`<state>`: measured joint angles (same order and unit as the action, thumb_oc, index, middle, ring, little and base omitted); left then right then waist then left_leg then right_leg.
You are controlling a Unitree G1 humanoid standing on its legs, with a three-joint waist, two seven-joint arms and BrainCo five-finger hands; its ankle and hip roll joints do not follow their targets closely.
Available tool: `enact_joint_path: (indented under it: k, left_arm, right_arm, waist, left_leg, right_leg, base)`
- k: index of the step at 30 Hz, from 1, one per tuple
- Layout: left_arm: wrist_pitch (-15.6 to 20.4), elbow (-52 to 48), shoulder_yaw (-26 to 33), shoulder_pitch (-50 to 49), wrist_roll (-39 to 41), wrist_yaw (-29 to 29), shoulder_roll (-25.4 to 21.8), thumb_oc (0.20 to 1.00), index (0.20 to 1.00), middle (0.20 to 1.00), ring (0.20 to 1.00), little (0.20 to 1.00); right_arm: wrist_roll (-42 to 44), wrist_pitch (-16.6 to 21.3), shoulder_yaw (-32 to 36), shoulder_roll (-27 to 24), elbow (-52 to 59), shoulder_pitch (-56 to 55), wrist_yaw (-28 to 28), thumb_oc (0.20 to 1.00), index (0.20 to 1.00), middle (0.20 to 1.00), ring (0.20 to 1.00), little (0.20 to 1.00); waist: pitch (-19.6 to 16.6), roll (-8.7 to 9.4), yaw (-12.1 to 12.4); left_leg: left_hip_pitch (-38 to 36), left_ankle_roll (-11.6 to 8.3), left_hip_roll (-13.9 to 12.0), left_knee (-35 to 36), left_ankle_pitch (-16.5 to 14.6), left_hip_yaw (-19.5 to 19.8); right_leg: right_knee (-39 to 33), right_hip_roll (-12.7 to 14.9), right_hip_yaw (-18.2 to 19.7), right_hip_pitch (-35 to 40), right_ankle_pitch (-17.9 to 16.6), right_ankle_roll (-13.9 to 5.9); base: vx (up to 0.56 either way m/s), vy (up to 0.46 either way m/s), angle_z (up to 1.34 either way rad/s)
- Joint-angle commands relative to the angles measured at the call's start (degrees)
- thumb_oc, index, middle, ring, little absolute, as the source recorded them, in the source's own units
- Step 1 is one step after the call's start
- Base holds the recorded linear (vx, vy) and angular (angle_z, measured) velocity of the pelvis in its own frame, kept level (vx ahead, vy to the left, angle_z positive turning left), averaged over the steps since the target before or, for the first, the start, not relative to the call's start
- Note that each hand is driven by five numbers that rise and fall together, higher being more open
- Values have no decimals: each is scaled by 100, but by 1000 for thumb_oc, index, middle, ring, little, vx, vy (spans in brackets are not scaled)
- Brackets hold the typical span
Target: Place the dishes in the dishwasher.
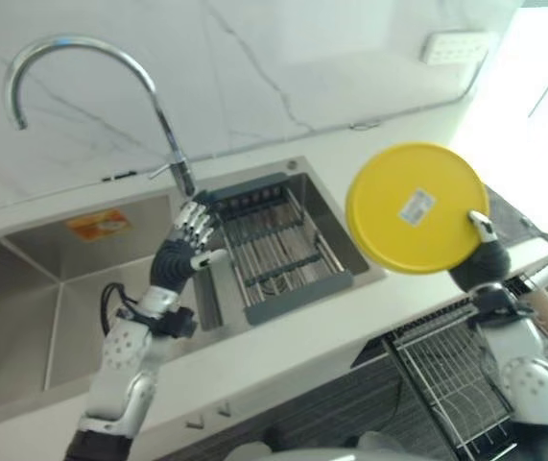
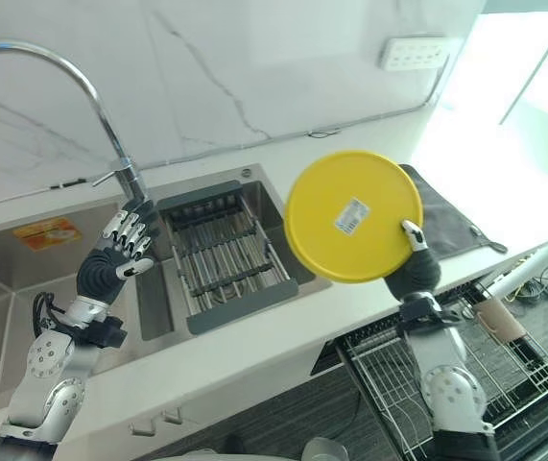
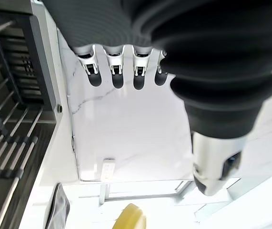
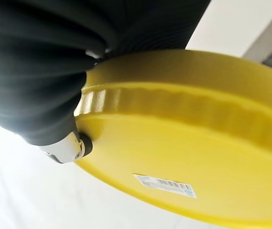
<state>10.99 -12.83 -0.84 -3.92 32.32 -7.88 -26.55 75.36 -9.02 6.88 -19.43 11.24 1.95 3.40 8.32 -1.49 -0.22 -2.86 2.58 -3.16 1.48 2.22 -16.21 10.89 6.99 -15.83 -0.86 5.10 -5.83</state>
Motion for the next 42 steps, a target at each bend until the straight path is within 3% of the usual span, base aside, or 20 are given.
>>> enact_joint_path:
  k: [1,3,6,12,17,20,22,23,25,29,30,31,34,38,39,40,41,42]
  left_arm:
    - [315,-439,192,87,-395,249,-232,1000,1000,1000,1000,1000]
    - [340,-426,185,149,-436,280,-264,1000,1000,1000,1000,1000]
    - [386,-498,91,269,-626,407,-231,1000,1000,1000,1000,1000]
    - [552,-550,5,132,-665,455,-134,1000,1000,1000,1000,1000]
    - [665,-479,9,42,-532,461,-139,1000,1000,1000,1000,1000]
    - [712,-520,57,-98,-537,425,-66,1000,1000,1000,1000,1000]
    - [657,-589,94,-126,-534,377,-35,1000,1000,1000,1000,1000]
    - [622,-596,64,-34,-611,321,11,1000,1000,1000,1000,1000]
    - [602,-534,-100,134,-820,562,2,1000,1000,1000,1000,1000]
    - [466,-543,-247,294,-931,782,-12,1000,1000,1000,1000,1000]
    - [494,-520,-261,289,-1021,772,-6,1000,1000,1000,1000,1000]
    - [593,-474,-332,306,-1160,795,-27,1000,1000,1000,1000,1000]
    - [593,-439,-416,498,-1329,902,-95,1000,1000,1000,1000,1000]
    - [491,-494,-367,477,-1183,847,-125,1000,1000,1000,1000,1000]
    - [459,-511,-383,527,-1233,889,-140,1000,1000,1000,1000,1000]
    - [409,-504,-404,634,-1201,883,-184,1000,1000,1000,1000,1000]
    - [398,-522,-406,664,-1192,883,-196,1000,1000,1000,1000,1000]
    - [428,-605,-394,621,-1222,885,-221,1000,1000,1000,1000,1000]
  right_arm:
    - [29,268,178,321,535,153,208,200,200,200,200,200]
    - [25,329,162,331,570,109,200,200,200,200,200,200]
    - [104,389,204,165,604,79,107,200,200,200,200,200]
    - [214,530,316,-66,552,130,179,200,200,200,200,200]
    - [153,449,279,-205,563,192,76,200,200,200,200,200]
    - [105,489,223,-331,425,293,122,200,200,200,200,200]
    - [31,516,214,-390,451,300,105,200,200,200,200,200]
    - [-266,534,193,-305,511,320,15,200,200,200,200,200]
    - [-556,645,-40,-157,470,457,-127,200,200,200,200,200]
    - [-476,709,5,-197,532,400,-28,200,200,200,200,200]
    - [-504,761,17,-160,587,350,30,200,200,200,200,200]
    - [-573,880,8,-74,776,187,185,200,200,200,200,200]
    - [-762,980,-67,6,788,68,405,200,200,200,200,200]
    - [-678,955,-105,16,771,150,345,200,200,200,200,200]
    - [-694,931,-129,57,768,228,285,200,200,200,200,200]
    - [-711,917,-153,73,760,288,200,200,200,200,200,200]
    - [-694,925,-140,50,775,293,136,200,200,200,200,200]
    - [-549,982,-102,-119,793,332,66,200,200,200,200,200]
  waist:
    - [-327,217,122]
    - [-312,243,121]
    - [-315,335,113]
    - [-222,408,128]
    - [-151,392,80]
    - [-115,481,113]
    - [-162,473,111]
    - [-205,382,66]
    - [-244,252,76]
    - [-277,265,74]
    - [-281,271,72]
    - [-239,281,0]
    - [-178,354,1]
    - [-212,467,98]
    - [-205,483,109]
    - [-212,500,119]
    - [-222,521,141]
    - [-238,568,215]
  left_leg:
    - [-323,-231,394,352,-208,550]
    - [-312,-288,285,352,-185,467]
    - [-108,-524,-123,352,84,105]
    - [225,-784,-614,330,513,-41]
    - [436,-897,-772,61,626,-347]
    - [655,-702,-251,-1088,-143,-79]
    - [717,-592,100,-1323,-340,-142]
    - [525,-494,320,-1009,-417,-313]
    - [125,-397,459,-409,-258,-64]
    - [-141,-291,504,-87,-208,190]
    - [-184,-263,490,-15,-186,243]
    - [-223,-178,458,-6,-197,387]
    - [-153,-242,356,-206,-283,571]
    - [-113,-340,235,-393,-400,668]
    - [-115,-370,152,-404,-411,697]
    - [-82,-439,-16,-397,-374,741]
    - [-46,-494,-110,-391,-336,743]
    - [62,-661,-366,-235,-117,689]
  right_leg:
    - [-47,1115,-427,322,-1559,-445]
    - [-278,1057,-480,420,-1399,-456]
    - [-1105,546,-564,826,-828,-391]
    - [-1516,8,-434,1006,-732,-89]
    - [-1568,-119,-511,1022,-706,57]
    - [-1540,-45,-346,979,-718,173]
    - [-1532,-37,-277,946,-763,148]
    - [-1465,-45,-332,898,-780,79]
    - [-1204,-160,-304,777,-672,56]
    - [-669,-271,-262,649,-517,33]
    - [-411,-298,-254,583,-509,18]
    - [386,-329,-67,217,-640,-74]
    - [-81,88,-5,264,-557,-53]
    - [-591,884,218,427,-1354,-286]
    - [-640,978,293,426,-1441,-340]
    - [-754,948,388,458,-1310,-399]
    - [-931,885,333,544,-1197,-422]
    - [-1380,710,129,738,-1138,-452]
  base:
    - [-255,-428,-64]
    - [-224,-386,-92]
    - [-374,-535,-52]
    - [-276,-392,-50]
    - [-140,-173,-14]
    - [-56,-85,-2]
    - [68,70,-22]
    - [142,151,-12]
    - [250,264,6]
    - [204,179,10]
    - [195,168,9]
    - [176,90,1]
    - [77,-133,7]
    - [-27,-334,17]
    - [-159,-581,17]
    - [-173,-551,11]
    - [-370,-880,32]
    - [-329,-696,20]
